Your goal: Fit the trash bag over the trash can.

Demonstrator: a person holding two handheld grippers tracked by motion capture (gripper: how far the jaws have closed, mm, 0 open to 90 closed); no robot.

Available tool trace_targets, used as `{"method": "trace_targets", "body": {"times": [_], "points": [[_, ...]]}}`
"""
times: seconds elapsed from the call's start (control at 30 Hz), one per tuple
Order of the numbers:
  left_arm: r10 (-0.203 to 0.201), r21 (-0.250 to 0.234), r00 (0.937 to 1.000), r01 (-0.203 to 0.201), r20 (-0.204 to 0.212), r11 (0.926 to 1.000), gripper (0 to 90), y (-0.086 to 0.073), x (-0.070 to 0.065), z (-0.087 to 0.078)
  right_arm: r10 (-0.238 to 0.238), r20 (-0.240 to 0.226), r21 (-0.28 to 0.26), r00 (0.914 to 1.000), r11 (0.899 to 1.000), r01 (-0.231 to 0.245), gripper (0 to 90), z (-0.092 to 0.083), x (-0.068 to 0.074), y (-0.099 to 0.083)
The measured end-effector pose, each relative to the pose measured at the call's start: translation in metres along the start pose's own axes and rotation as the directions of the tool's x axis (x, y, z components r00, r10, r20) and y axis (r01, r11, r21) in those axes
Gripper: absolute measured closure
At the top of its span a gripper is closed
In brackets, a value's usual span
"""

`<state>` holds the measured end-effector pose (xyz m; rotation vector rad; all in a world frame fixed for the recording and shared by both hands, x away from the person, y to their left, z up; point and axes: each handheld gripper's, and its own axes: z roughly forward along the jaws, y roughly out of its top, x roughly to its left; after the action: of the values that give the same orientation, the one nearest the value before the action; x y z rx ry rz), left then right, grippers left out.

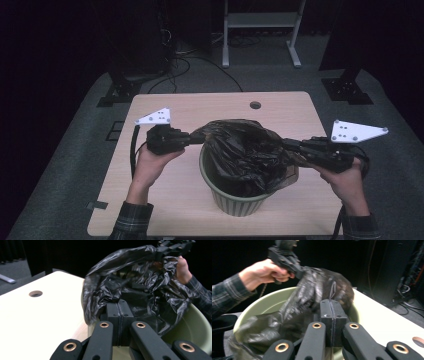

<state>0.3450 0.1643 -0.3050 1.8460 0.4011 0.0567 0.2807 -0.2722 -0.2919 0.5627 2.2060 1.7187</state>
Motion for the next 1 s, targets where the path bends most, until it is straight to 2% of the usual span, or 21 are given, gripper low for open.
{"method": "trace_targets", "body": {"times": [0.17, 0.23, 0.37, 0.5, 0.63, 0.8, 1.0], "points": [[0.012, 0.017, 0.9982, -0.011, -0.058, 0.9998, 89.8, -0.001, -0.004, -0.027, 0.02, 0.055, -0.014, 0.9983, 1.0, -0.02, 89.9, -0.017, -0.007, -0.004], [0.009, 0.024, 0.9961, -0.007, -0.088, 0.9997, 89.8, -0.002, -0.002, -0.036, 0.026, 0.073, -0.016, 0.997, 1.0, -0.025, 89.9, -0.023, -0.009, -0.005], [-0.007, 0.019, 0.9931, 0.009, -0.117, 0.9998, 89.8, -0.005, 0.002, -0.049, 0.039, 0.104, -0.01, 0.9939, 0.999, -0.038, 89.9, -0.03, -0.013, -0.01], [-0.013, 0.05, 0.9901, 0.02, -0.14, 0.9985, 89.7, -0.011, 0.006, -0.042, 0.049, 0.126, 0.022, 0.9908, 0.998, -0.052, 89.9, -0.025, -0.016, -0.019], [-0.04, 0.033, 0.987, 0.046, -0.156, 0.9984, 89.7, -0.019, 0.014, -0.033, 0.081, 0.163, 0.051, 0.9833, 0.995, -0.09, 89.9, -0.013, -0.027, -0.031], [-0.07, 0.012, 0.9812, 0.073, -0.18, 0.9973, 89.7, -0.024, 0.028, -0.023, 0.113, 0.199, 0.04, 0.9734, 0.992, -0.123, 89.9, 0.004, -0.044, -0.036], [-0.069, -0.001, 0.9755, 0.07, -0.209, 0.9975, 89.7, -0.026, 0.045, -0.013, 0.127, 0.255, 0.024, 0.9585, 0.99, -0.137, 90.0, 0.019, -0.064, -0.039]]}}
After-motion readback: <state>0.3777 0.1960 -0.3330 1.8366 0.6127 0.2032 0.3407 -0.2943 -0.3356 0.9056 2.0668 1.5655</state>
